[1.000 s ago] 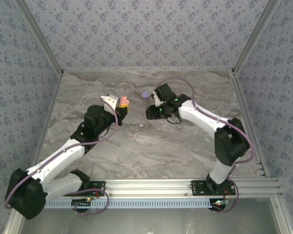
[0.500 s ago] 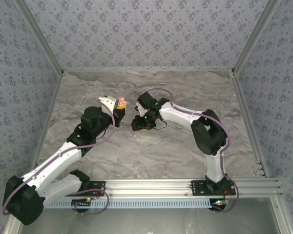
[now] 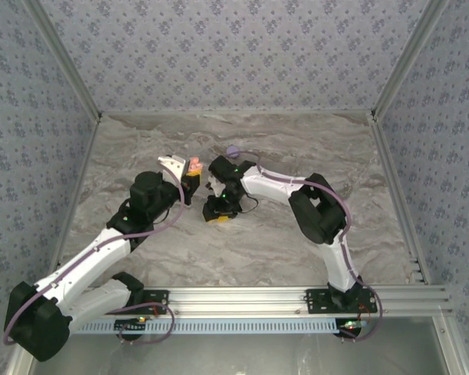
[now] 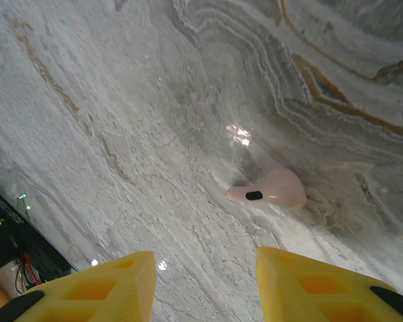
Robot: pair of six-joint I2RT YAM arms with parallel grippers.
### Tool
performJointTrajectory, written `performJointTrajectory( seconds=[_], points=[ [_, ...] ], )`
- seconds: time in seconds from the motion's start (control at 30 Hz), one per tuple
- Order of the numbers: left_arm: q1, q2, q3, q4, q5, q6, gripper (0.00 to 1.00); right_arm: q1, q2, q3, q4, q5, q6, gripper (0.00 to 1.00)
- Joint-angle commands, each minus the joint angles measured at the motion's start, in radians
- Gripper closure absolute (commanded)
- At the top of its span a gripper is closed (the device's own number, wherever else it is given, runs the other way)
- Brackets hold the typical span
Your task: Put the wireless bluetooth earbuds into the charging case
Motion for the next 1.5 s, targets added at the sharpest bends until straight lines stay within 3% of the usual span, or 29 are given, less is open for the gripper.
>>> performJointTrajectory(
  seconds=[0.0, 1.0, 1.47],
  points=[
    [0.007, -0.02, -0.008, 0.008, -0.015, 0.018, 0.85, 0.011, 0.027, 0.035, -0.056, -0.022, -0.023, 0.55],
    [0.007, -0.03, -0.011, 0.005, -0.018, 0.023, 0.86, 0.041, 0.166, 0.233, -0.19, 0.218, -0.044, 0.58],
    [0.008, -0.035, -0.008, 0.007, -0.024, 0.022, 0.86, 0.088, 0.18, 0.234, -0.265, 0.397, -0.107, 0.75]
  ],
)
